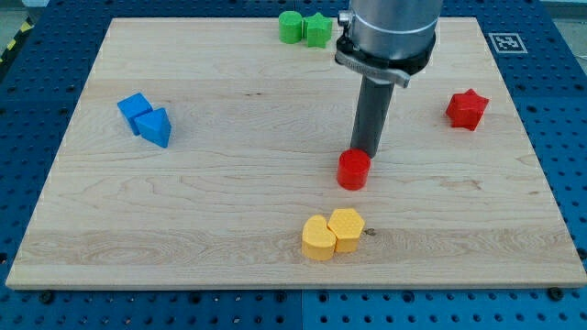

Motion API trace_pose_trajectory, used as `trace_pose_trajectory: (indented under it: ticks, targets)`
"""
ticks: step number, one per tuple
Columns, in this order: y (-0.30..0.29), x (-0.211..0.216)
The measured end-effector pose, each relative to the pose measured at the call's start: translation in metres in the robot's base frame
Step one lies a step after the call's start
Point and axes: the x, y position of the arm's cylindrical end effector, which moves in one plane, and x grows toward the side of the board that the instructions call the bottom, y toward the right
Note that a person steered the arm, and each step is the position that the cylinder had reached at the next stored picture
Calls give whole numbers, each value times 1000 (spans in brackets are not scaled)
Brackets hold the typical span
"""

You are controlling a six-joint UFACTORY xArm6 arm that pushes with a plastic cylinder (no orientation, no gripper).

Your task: Push the red star into the blue blocks

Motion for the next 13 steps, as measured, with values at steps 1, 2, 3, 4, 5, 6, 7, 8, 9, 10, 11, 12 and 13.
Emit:
trace_pose_trajectory:
  ticks: [1, 2, 3, 4, 5, 6, 7, 8, 9, 10, 11, 12, 13]
  targets:
    - [-19, 21]
    - [-48, 27]
    - [-45, 18]
    - [27, 18]
    - [119, 18]
    - [196, 4]
    - [219, -33]
    - [184, -59]
    - [133, -73]
    - [100, -97]
    - [100, -127]
    - [100, -129]
    - [97, -101]
